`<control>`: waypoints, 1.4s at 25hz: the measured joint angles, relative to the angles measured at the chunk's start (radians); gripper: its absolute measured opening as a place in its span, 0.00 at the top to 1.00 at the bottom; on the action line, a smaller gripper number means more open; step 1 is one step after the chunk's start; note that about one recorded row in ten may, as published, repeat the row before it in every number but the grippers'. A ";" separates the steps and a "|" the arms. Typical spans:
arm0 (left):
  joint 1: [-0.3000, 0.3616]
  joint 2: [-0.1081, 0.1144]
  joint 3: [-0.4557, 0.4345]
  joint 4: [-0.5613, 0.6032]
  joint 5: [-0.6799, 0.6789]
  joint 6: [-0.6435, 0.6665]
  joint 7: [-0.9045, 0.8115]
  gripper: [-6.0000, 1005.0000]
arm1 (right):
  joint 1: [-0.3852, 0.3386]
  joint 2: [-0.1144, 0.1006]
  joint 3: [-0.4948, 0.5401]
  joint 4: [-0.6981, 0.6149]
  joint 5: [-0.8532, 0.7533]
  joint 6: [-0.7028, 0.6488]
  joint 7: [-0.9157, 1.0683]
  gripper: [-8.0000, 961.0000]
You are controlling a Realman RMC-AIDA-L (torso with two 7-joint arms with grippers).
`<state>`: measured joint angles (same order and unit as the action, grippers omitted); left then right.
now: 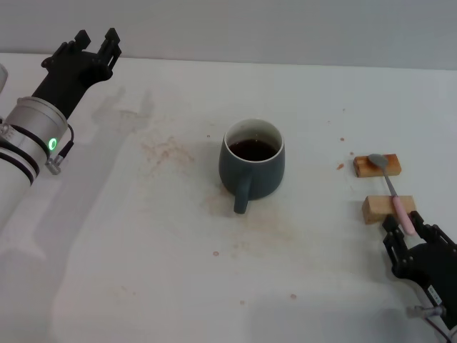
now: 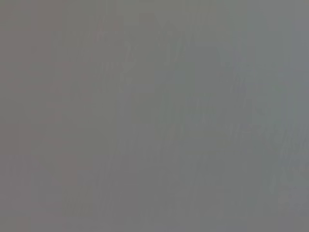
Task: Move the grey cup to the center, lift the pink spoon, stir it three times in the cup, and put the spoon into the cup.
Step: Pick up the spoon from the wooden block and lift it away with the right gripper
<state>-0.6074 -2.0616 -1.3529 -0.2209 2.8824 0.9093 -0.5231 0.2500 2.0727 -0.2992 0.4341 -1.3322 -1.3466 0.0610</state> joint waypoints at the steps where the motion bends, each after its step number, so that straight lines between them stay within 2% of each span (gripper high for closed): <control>1: 0.000 0.000 0.000 0.000 0.000 0.000 0.000 0.45 | 0.000 0.000 0.000 0.000 -0.003 -0.001 -0.001 0.57; 21: -0.003 0.000 -0.005 0.001 0.000 -0.018 0.000 0.45 | 0.002 0.001 0.000 0.000 -0.007 -0.010 -0.002 0.65; 26: -0.003 0.000 -0.009 0.002 0.000 -0.023 0.000 0.45 | 0.001 0.001 0.000 0.000 -0.005 -0.010 -0.002 0.69; 35: -0.002 0.000 -0.009 0.002 0.000 -0.023 0.000 0.45 | -0.001 0.001 0.002 0.000 -0.001 -0.003 0.000 0.71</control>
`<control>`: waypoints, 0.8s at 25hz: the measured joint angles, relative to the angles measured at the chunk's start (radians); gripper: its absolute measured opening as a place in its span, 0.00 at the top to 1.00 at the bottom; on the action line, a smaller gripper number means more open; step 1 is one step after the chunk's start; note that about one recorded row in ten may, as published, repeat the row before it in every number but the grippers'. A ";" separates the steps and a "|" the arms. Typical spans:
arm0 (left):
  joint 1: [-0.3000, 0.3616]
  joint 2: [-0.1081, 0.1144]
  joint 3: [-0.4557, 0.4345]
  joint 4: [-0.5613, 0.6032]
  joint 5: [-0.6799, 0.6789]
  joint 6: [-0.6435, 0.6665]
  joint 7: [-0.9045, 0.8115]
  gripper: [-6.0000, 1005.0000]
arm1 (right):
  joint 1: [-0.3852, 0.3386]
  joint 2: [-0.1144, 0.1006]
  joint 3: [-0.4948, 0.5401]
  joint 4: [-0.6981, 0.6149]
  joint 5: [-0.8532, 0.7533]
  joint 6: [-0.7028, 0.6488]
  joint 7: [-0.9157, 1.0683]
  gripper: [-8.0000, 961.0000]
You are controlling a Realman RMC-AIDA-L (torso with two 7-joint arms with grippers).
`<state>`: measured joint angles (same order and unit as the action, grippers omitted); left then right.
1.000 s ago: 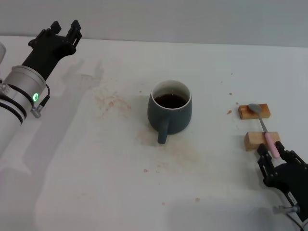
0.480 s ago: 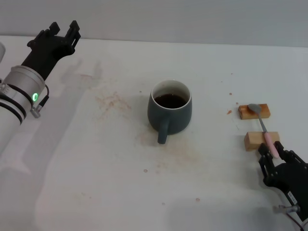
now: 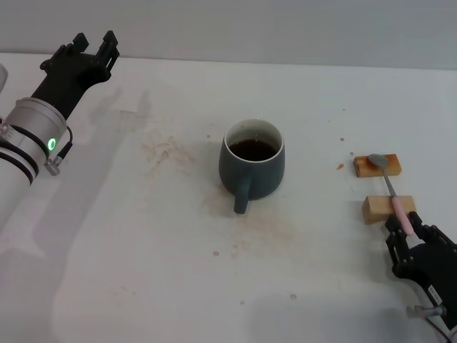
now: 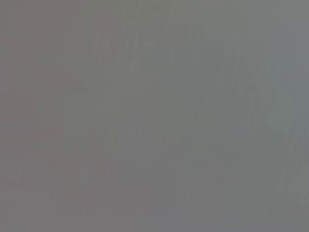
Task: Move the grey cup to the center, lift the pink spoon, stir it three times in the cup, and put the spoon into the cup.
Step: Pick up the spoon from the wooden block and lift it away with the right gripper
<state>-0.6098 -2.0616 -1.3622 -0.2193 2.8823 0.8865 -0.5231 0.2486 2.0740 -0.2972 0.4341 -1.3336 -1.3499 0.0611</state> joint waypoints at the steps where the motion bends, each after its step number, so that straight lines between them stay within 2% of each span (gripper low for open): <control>1: 0.000 0.000 0.000 0.000 0.000 0.000 0.000 0.45 | 0.000 0.000 0.000 0.000 0.000 0.000 0.000 0.71; 20: 0.002 0.000 0.000 0.000 0.000 0.000 0.000 0.45 | 0.001 0.002 0.006 -0.001 -0.001 0.002 -0.005 0.76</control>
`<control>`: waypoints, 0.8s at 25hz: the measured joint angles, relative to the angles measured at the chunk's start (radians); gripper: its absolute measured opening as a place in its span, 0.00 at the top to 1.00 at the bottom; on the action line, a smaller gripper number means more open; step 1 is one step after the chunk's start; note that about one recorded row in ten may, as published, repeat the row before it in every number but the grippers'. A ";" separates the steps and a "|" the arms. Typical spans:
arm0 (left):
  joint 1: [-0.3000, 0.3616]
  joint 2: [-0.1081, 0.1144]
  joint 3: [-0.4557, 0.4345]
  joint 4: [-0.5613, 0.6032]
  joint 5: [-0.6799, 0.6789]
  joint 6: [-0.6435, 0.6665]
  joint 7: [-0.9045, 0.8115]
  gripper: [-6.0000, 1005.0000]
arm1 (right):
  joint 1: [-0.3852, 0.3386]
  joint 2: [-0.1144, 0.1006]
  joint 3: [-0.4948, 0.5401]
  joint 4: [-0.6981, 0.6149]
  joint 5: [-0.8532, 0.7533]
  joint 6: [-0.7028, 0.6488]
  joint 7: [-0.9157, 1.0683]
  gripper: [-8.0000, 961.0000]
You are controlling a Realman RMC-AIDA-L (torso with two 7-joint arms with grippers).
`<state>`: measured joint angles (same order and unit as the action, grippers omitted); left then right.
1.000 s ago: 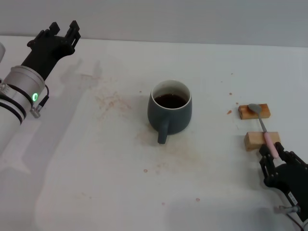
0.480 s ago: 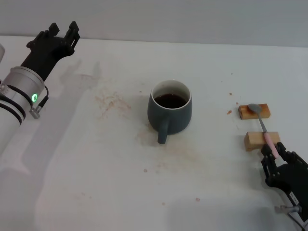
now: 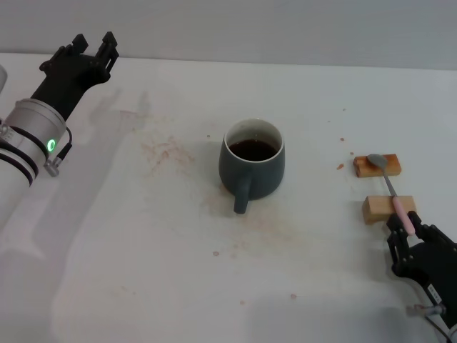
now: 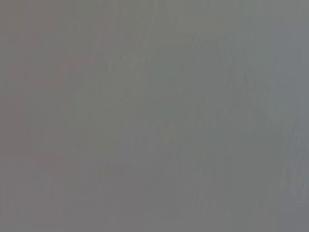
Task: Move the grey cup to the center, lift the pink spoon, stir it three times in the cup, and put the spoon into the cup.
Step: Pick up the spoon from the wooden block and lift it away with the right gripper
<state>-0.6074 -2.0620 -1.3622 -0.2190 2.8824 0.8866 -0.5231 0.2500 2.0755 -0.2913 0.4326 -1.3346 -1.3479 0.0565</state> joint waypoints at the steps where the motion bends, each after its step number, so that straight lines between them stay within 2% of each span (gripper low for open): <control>1: 0.000 0.000 0.000 0.000 0.000 0.000 0.000 0.45 | 0.000 0.000 0.000 0.000 0.000 0.000 -0.001 0.76; 20: 0.003 -0.001 0.000 0.001 0.000 0.000 -0.001 0.45 | 0.006 0.000 0.000 -0.005 -0.003 0.006 0.001 0.78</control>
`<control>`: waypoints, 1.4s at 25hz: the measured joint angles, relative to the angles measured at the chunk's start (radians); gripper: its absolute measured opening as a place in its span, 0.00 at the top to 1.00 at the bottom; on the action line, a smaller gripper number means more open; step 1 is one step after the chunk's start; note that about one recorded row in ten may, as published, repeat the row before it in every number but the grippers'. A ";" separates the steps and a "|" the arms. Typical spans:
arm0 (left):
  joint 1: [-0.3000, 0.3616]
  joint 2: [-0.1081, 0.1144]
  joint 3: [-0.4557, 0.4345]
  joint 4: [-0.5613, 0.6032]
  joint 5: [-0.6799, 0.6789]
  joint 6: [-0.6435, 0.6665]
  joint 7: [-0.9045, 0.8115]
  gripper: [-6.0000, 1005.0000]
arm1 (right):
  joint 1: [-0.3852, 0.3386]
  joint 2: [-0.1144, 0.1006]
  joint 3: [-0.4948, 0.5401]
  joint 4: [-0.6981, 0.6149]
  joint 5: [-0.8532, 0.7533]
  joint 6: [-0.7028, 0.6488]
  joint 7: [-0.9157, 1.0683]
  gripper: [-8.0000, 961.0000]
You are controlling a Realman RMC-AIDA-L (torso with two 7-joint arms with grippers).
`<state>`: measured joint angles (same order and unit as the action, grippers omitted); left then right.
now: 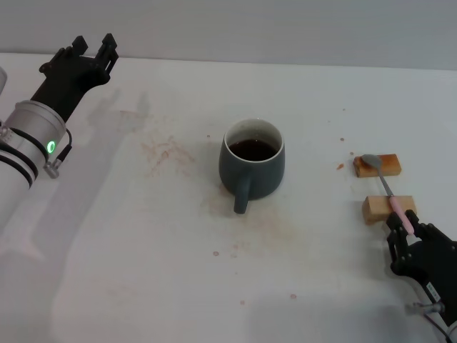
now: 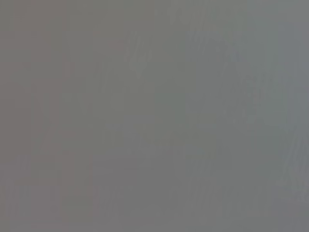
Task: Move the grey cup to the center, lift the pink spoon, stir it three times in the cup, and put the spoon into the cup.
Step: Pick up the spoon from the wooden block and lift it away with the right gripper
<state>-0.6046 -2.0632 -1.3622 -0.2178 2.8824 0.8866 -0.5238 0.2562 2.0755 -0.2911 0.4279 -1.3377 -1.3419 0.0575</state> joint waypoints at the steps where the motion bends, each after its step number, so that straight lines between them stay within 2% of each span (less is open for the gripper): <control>1: 0.001 0.000 0.000 0.000 0.000 0.000 0.000 0.45 | 0.000 0.000 0.000 0.000 0.000 0.000 0.000 0.79; 35: 0.009 0.000 -0.003 -0.001 0.000 0.000 -0.001 0.45 | 0.005 0.002 0.001 -0.003 0.004 0.002 0.002 0.83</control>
<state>-0.5952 -2.0632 -1.3652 -0.2186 2.8824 0.8866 -0.5247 0.2609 2.0770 -0.2899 0.4248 -1.3342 -1.3404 0.0592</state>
